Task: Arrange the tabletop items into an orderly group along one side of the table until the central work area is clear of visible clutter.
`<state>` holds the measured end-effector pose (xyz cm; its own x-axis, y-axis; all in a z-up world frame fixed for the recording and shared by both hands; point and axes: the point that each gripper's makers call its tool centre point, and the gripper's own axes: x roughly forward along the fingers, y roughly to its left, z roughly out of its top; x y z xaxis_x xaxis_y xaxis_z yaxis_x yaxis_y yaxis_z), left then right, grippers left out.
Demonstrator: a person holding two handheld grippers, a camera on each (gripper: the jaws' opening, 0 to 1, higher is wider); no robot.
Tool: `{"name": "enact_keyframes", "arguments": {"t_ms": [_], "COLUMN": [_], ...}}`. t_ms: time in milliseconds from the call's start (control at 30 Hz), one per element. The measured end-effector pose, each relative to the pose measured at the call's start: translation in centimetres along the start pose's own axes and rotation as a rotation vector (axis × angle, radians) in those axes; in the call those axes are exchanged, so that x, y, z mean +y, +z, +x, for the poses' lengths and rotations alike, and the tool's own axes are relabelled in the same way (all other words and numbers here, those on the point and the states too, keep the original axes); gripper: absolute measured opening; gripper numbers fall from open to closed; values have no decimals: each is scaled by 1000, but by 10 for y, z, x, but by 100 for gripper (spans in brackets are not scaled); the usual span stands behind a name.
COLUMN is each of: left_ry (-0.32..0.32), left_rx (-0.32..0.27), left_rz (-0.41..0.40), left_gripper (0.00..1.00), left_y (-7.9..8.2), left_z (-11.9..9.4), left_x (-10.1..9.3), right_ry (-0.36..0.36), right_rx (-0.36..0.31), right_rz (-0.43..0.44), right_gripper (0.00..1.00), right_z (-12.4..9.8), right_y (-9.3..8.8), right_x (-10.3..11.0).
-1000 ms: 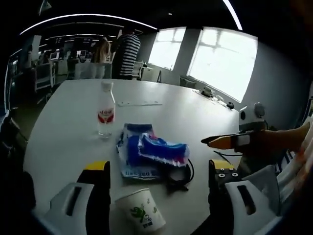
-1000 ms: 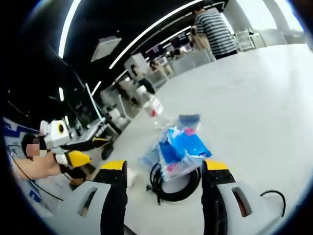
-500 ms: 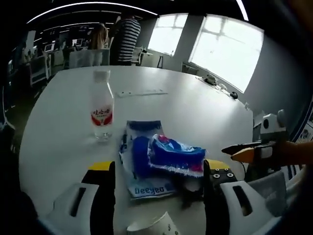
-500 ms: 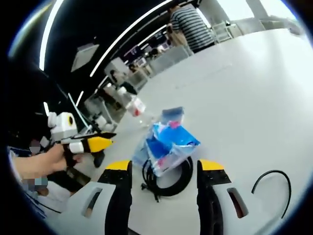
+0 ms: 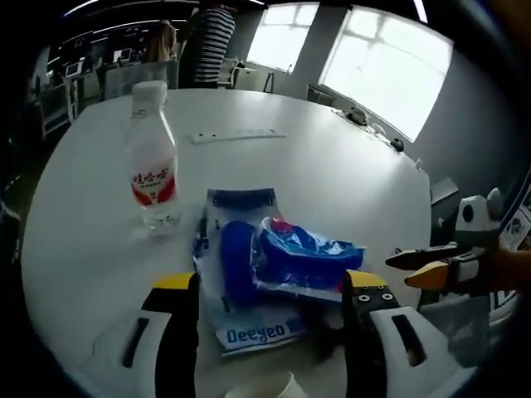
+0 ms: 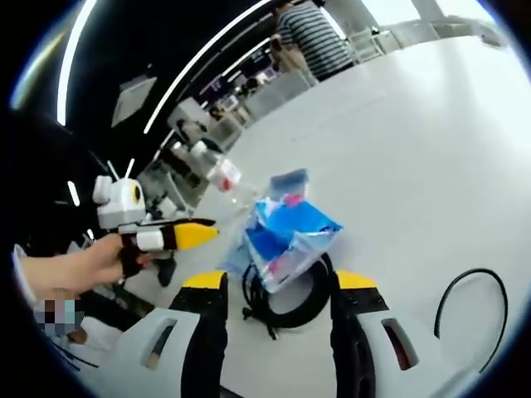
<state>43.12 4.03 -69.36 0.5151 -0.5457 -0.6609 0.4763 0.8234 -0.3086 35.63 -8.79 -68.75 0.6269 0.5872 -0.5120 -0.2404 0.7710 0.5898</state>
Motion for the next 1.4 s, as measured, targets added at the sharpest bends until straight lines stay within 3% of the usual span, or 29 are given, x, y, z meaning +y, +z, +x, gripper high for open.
{"name": "enact_keyframes", "arguments": {"t_ms": [267, 367, 600, 767, 967, 1167, 1233, 1400], "left_ry": [20, 9, 6, -8, -13, -26, -6, -1], "left_rx": [64, 74, 97, 123, 146, 139, 137, 123], "left_rz": [-38, -71, -53, -76, -66, -69, -30, -35], "left_gripper": [63, 60, 56, 51, 41, 29, 24, 9], "left_y": [-10, -10, -7, -15, -24, -27, -26, -21], "left_z": [19, 27, 40, 46, 45, 44, 42, 41], "left_x": [11, 9, 4, -1, -4, -9, -8, -8], "right_ry": [-15, -18, -59, -65, -77, -119, -128, -133], "right_rx": [15, 24, 63, 80, 96, 90, 88, 90], "right_rz": [19, 17, 32, 66, 78, 80, 77, 69], "right_gripper": [43, 40, 35, 27, 21, 5, 0, 0], "right_z": [9, 15, 28, 35, 43, 44, 43, 38], "right_y": [-6, -7, -16, -22, -28, -28, -27, -27], "right_x": [-1, 1, -4, -3, -6, -15, -17, -22]}}
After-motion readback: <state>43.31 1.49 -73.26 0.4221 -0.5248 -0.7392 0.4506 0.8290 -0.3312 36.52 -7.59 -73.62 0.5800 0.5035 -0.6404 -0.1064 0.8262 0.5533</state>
